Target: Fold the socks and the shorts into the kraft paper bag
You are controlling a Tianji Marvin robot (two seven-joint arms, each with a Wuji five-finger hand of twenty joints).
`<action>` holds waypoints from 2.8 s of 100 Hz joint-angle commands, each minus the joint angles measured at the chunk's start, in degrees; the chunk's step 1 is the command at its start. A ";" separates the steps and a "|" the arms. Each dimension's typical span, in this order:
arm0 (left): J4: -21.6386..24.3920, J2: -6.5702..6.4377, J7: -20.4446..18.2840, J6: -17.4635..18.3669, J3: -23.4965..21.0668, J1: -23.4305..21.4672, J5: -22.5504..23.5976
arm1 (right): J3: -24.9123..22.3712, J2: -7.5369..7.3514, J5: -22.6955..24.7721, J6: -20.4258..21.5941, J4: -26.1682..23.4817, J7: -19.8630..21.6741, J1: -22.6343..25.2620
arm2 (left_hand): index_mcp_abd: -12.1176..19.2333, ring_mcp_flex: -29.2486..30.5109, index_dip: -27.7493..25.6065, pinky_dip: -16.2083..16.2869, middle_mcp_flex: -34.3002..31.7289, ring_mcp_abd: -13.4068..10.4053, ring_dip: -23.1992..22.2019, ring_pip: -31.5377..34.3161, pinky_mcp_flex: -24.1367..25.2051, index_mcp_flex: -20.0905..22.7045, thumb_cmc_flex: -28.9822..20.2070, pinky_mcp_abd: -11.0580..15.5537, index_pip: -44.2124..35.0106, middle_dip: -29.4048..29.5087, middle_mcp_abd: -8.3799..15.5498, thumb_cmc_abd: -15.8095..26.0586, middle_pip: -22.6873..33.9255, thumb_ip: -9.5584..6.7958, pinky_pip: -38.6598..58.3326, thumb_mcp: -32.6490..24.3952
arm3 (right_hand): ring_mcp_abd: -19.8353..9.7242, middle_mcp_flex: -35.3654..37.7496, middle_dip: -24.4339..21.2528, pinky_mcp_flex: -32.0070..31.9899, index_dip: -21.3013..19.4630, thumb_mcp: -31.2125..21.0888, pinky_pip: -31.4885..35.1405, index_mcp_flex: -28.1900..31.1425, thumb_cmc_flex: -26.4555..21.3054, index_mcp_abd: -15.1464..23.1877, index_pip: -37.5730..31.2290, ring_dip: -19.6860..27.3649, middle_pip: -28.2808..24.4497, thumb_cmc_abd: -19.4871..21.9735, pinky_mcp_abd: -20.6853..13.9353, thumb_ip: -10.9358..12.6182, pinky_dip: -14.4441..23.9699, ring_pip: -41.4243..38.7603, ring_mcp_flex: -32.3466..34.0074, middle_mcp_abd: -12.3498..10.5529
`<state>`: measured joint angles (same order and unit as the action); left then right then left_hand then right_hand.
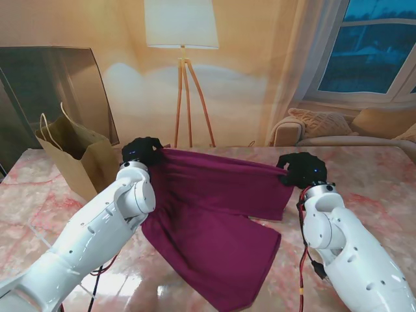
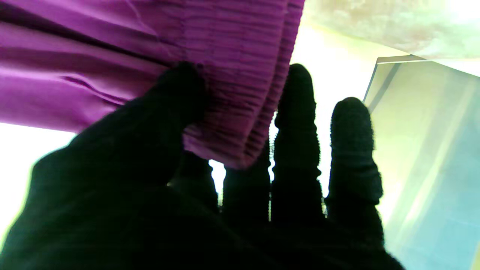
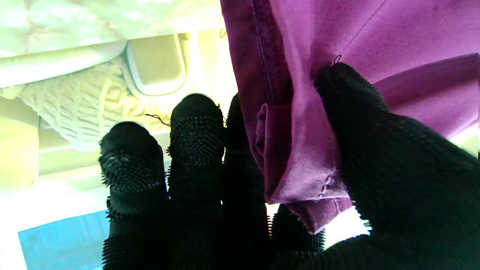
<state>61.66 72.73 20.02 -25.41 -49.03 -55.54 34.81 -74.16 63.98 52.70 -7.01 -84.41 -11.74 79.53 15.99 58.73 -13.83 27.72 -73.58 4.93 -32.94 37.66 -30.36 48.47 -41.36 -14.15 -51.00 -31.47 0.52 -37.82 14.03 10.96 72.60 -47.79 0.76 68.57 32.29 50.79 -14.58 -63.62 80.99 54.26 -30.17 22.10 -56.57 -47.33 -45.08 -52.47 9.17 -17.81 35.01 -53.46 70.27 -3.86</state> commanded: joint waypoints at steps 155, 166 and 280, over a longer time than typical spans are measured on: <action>10.44 -6.59 -3.27 13.89 -14.26 -20.46 6.37 | -3.46 -2.54 11.05 15.10 -29.58 1.03 38.76 | 2.92 -5.46 0.84 -0.02 -0.61 0.65 0.90 -6.44 3.05 3.33 -1.25 2.11 -2.54 0.90 4.27 0.62 -3.72 0.73 -6.49 -3.48 | 0.75 4.39 2.57 3.93 1.85 -4.69 4.47 3.78 -0.15 -3.40 -3.15 -1.02 2.56 -0.24 0.54 -2.33 1.73 -2.49 4.64 1.92; 10.01 -7.13 -4.59 15.65 -14.37 -20.87 7.03 | -2.49 -2.83 10.72 16.14 -28.69 2.38 39.19 | 2.76 -5.94 1.03 -0.14 -0.37 0.55 1.00 -6.73 3.55 3.31 -1.29 2.12 -2.22 1.06 4.36 0.69 -3.91 0.71 -6.95 -3.36 | 0.72 3.95 2.76 3.45 1.65 -4.56 4.28 3.52 -0.07 -3.09 -3.13 -0.72 2.51 0.19 0.25 -2.27 1.63 -1.99 4.53 1.73; 30.77 -11.53 -29.64 22.97 -28.45 -35.33 4.07 | -4.28 -3.81 3.54 20.25 -31.33 16.18 41.78 | -21.35 -30.93 0.73 -6.63 38.74 2.65 10.51 -25.37 22.56 -16.61 16.70 7.53 34.13 15.92 -7.37 14.50 -4.53 -4.60 -33.84 7.09 | 2.17 -17.12 -18.18 -20.20 -10.63 9.39 -28.17 -16.05 16.18 -12.89 28.05 20.85 23.77 33.11 -3.23 15.43 -7.15 38.16 -19.99 2.83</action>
<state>92.05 61.15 -9.13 -1.45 -77.75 -90.86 40.38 -79.03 59.64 57.04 14.07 -117.15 3.64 121.96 -4.32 30.11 -13.60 22.04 -36.62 6.28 -23.40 13.99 -8.64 32.43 -26.76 -7.31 -18.62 -16.14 -4.96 -27.40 10.75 10.79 39.51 -44.71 3.00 51.74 15.21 30.63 -25.10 -47.24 53.98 39.67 -12.01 9.81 -29.36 -28.75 -22.18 -20.94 7.78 -6.11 30.21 -16.99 51.17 -1.62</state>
